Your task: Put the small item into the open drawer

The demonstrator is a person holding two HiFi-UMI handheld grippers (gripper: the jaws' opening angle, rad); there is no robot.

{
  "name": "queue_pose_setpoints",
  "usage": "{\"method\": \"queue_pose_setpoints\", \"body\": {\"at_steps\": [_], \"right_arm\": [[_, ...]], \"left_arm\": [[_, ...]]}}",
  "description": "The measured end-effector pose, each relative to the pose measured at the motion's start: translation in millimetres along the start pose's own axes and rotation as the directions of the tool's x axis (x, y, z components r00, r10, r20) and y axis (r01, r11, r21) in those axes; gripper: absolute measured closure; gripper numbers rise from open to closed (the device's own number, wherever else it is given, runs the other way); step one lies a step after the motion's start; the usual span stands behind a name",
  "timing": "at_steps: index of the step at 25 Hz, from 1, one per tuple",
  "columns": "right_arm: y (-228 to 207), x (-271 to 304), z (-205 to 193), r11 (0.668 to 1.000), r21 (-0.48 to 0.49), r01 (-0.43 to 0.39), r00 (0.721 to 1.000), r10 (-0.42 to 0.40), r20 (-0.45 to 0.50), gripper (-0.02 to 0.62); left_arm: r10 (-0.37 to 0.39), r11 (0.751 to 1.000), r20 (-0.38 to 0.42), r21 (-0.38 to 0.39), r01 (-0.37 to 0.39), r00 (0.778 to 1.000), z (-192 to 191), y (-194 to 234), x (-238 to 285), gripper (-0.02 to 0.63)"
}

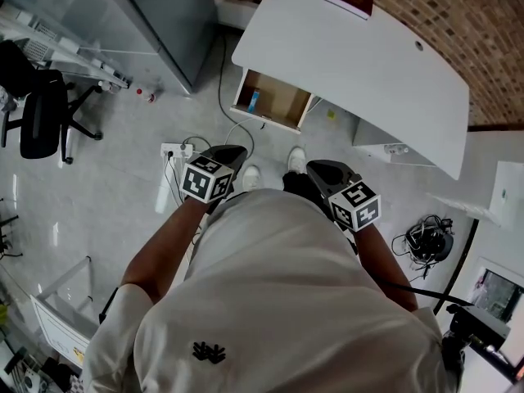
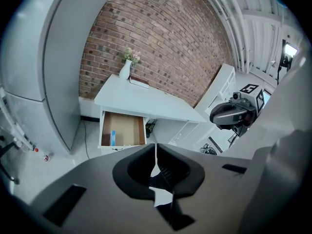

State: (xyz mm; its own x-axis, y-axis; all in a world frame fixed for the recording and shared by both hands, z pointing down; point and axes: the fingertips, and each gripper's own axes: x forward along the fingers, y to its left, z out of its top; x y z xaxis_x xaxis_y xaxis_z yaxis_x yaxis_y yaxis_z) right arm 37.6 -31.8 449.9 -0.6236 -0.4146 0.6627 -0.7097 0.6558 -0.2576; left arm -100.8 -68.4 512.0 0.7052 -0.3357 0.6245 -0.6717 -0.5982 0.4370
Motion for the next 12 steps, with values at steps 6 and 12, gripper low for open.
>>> {"method": "queue_pose_setpoints", "body": {"at_steps": [6, 12], "right_arm": [[5.0, -1.8, -3.1, 1.0, -0.01, -0.002, 1.0, 0.002, 0.002, 0.563], [6.9, 0.5, -0.5, 1.0, -0.024, -0.014, 1.0, 0.014, -0.006, 0.563]], "left_arm": [[0.002, 1.0, 0.002, 0.0, -0.002, 1.0, 0.3, -1.1, -2.4, 0.575], [0.015, 1.0, 0.008, -0.018, -0.015, 1.0, -3.0, 4.0, -5.4, 0.575]]}}
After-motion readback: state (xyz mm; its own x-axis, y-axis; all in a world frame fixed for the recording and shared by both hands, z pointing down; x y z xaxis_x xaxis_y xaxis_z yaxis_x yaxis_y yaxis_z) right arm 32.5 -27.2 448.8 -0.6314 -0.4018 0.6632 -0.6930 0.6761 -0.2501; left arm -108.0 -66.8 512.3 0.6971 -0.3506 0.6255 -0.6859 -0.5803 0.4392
